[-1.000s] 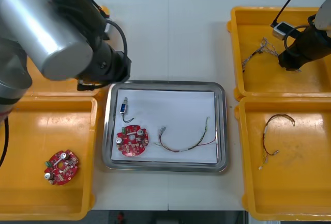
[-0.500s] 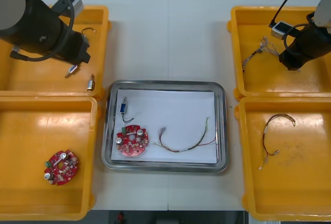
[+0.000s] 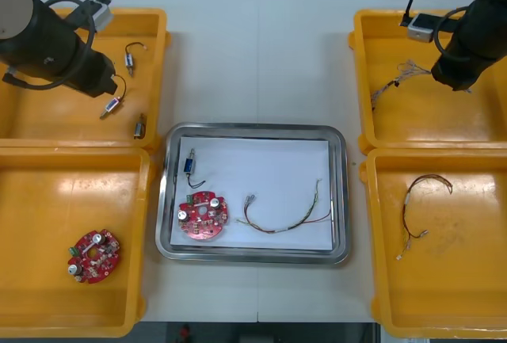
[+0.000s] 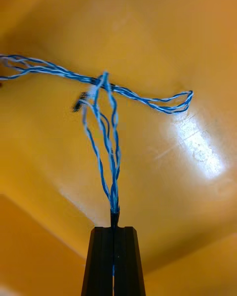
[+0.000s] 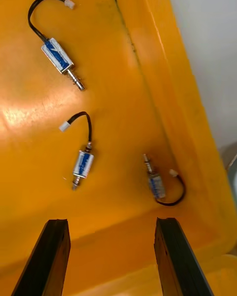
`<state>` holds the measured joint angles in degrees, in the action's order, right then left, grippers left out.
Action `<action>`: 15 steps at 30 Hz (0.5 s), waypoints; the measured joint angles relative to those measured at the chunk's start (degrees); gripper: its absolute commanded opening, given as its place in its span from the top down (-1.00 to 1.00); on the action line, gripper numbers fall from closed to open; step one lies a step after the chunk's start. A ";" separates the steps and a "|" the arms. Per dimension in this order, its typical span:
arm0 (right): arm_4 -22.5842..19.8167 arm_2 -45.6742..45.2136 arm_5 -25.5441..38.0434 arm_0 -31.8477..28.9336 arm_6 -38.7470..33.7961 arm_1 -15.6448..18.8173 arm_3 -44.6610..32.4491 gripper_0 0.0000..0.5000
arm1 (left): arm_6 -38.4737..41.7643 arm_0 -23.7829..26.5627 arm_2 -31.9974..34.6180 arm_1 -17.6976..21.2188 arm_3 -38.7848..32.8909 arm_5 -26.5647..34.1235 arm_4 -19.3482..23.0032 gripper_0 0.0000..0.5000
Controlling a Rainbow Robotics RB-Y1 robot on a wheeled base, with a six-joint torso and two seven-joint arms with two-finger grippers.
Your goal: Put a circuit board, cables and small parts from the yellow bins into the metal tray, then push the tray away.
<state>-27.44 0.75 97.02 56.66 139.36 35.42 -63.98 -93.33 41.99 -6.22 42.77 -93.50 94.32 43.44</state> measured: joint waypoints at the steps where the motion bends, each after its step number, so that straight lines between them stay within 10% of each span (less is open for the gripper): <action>1: 0.13 -0.47 2.07 -0.01 0.00 -0.06 -1.84 1.00 | -3.14 0.00 0.00 0.00 0.97 -0.74 -0.14 -1.00; 15: -0.88 -2.81 12.66 -0.24 0.00 -3.39 -23.34 1.00 | -9.81 -0.01 -1.99 0.02 12.01 -11.66 -0.16 -1.00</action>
<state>-28.32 -2.07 109.68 56.42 139.36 32.03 -87.32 -103.14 41.98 -8.21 42.79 -81.49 82.65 43.28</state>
